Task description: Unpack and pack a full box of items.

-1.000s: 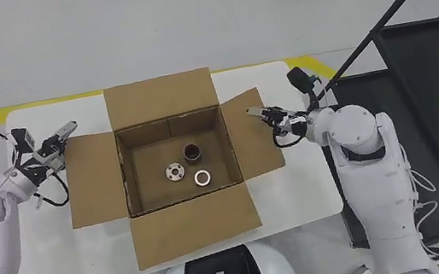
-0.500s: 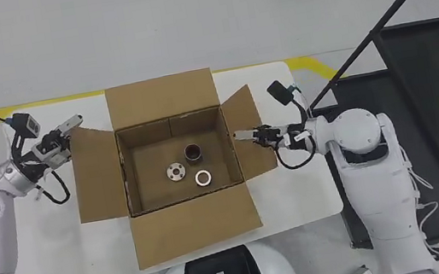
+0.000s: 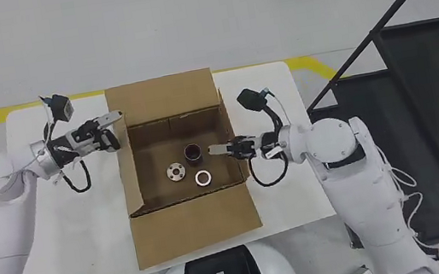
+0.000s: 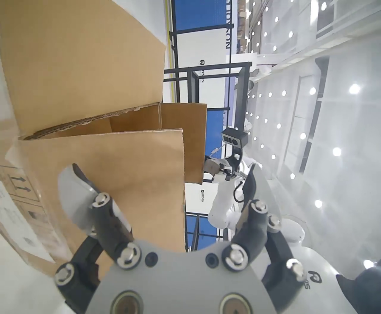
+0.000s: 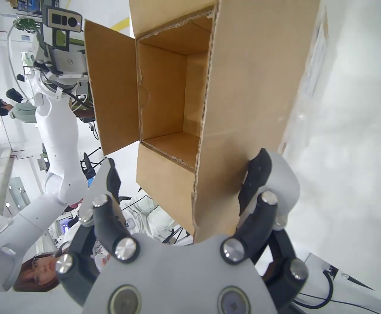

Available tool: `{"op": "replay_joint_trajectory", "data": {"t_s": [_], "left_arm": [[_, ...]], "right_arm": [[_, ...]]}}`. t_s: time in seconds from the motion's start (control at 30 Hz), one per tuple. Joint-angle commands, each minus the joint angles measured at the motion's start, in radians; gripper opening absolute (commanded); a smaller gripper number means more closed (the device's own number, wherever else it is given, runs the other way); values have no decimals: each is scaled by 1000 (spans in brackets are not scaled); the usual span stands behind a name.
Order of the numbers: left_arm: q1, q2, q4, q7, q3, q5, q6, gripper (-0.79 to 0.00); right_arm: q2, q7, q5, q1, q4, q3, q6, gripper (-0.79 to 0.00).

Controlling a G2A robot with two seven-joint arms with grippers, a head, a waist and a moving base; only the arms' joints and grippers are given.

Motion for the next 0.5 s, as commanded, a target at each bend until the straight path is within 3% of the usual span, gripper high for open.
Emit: {"op": "replay_joint_trajectory", "data": {"t_s": [0.0,0.2,0.47], "left_arm": [[-18,-1,9,-6,16,25,2,0],[-81,-5,52,-37,72,93,10,0],[-158,-26,132,-73,183,161,-62,0]], "right_arm": [[2,-8,-12,-1,-21,-14,6,0],[7,-12,-34,4,-55,-70,13,0],[1,-23,-34,85,64,-200,25,0]]}}
